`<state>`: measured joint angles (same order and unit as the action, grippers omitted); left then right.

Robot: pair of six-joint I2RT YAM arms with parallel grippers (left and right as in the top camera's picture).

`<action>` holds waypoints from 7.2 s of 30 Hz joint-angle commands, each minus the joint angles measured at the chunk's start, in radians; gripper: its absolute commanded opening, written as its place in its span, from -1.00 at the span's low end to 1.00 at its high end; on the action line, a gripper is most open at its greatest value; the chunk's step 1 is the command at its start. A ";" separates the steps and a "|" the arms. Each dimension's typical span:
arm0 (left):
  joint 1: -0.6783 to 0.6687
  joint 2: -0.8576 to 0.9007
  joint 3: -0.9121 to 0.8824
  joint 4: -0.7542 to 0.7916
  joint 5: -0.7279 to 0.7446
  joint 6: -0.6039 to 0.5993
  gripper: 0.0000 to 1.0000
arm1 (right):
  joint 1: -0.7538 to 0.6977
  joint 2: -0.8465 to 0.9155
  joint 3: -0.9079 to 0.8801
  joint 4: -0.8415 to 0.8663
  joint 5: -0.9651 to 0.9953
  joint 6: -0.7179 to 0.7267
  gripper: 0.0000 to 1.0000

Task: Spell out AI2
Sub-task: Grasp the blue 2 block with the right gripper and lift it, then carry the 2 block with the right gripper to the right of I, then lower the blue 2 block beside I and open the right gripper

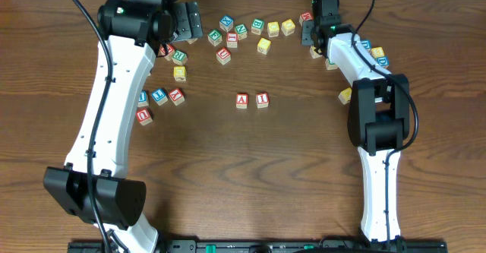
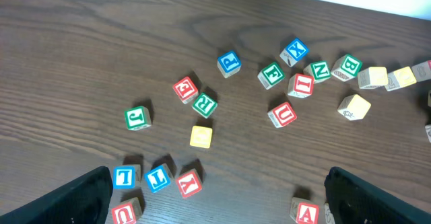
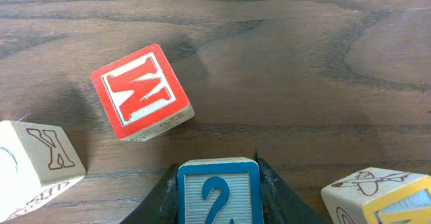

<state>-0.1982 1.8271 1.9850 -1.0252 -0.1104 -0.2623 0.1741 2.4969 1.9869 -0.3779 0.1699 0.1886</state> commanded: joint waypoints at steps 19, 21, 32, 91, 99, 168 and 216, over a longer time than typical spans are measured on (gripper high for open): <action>0.001 -0.009 0.015 0.024 -0.002 -0.032 0.99 | 0.101 -0.346 0.006 -0.470 -0.162 0.008 -0.51; 0.001 -0.009 0.015 0.030 -0.002 -0.032 0.99 | 0.124 -0.348 0.006 -0.558 -0.162 0.049 -0.49; 0.001 -0.009 0.015 0.040 -0.002 -0.031 0.99 | 0.232 -0.316 -0.084 -0.766 -0.162 0.089 -0.47; 0.001 -0.009 0.015 0.039 -0.002 -0.032 0.99 | 0.273 -0.363 -0.320 -0.669 -0.183 0.102 -0.98; 0.001 -0.009 0.015 0.039 -0.002 -0.032 0.99 | 0.298 -0.363 -0.353 -0.640 -0.184 0.103 -0.98; 0.001 -0.007 0.015 0.035 -0.002 -0.032 0.99 | 0.318 -0.363 -0.391 -0.441 -0.150 0.076 -0.95; 0.001 0.036 0.015 -0.092 -0.002 -0.031 0.99 | 0.290 -0.363 -0.358 -0.493 -0.208 0.034 -0.98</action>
<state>-0.1982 1.8507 1.9850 -1.1130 -0.1104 -0.2882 0.4675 2.1292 1.6081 -0.8703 -0.0700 0.2413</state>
